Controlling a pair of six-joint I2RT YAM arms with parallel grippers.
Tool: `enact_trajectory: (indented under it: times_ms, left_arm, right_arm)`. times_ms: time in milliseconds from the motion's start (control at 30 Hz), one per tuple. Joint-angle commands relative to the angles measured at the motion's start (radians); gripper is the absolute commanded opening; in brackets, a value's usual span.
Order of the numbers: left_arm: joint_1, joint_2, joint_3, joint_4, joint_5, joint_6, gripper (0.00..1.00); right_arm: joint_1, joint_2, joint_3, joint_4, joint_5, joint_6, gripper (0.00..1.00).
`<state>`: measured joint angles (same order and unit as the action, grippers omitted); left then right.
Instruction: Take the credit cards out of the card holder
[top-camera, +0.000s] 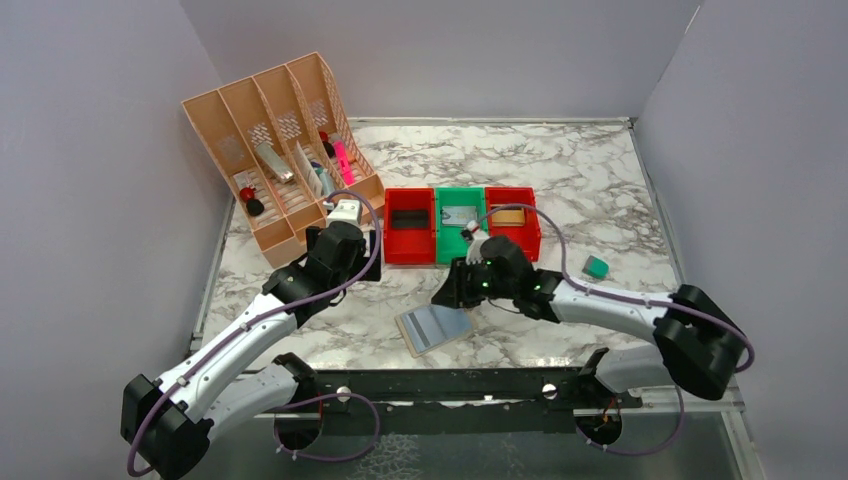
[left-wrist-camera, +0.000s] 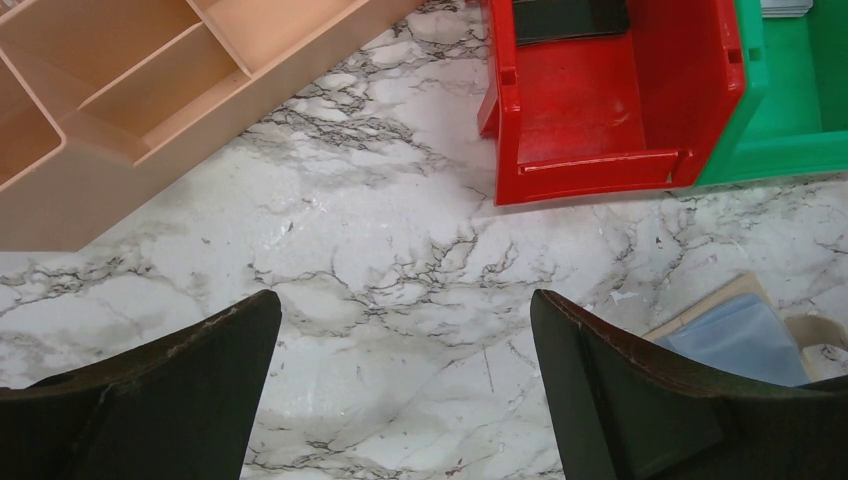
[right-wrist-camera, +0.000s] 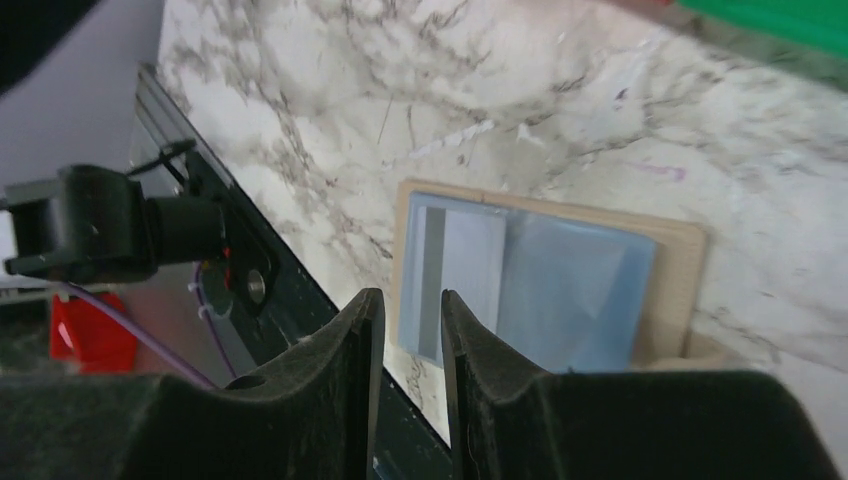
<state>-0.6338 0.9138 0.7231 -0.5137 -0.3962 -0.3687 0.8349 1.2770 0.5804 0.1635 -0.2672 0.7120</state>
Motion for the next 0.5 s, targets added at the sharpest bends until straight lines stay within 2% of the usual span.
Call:
enact_trajectory:
  times_ms: [0, 100, 233, 333, 467]
  left_arm:
    - [0.008, -0.003, -0.002, 0.007, 0.008, 0.008, 0.99]
    - [0.008, -0.007, -0.005, 0.007, 0.006, 0.007, 0.99]
    - [0.008, -0.007, -0.005, 0.008, 0.004, 0.007, 0.99]
    - [0.007, 0.003, -0.002, 0.008, 0.009, 0.009, 0.99]
    - [0.008, 0.011, 0.001, 0.007, 0.014, 0.012, 0.99]
  right_arm:
    - [0.107, 0.121, 0.107, -0.192, 0.087, -0.03, 0.31]
    - [0.122, 0.111, 0.094, -0.279, 0.289, 0.021, 0.31]
    - [0.121, 0.07, 0.057, -0.387, 0.461, 0.053, 0.33]
    - [0.121, 0.089, 0.079, -0.484, 0.516, 0.063, 0.34]
    - [0.121, 0.068, 0.108, -0.492, 0.472, 0.038, 0.34]
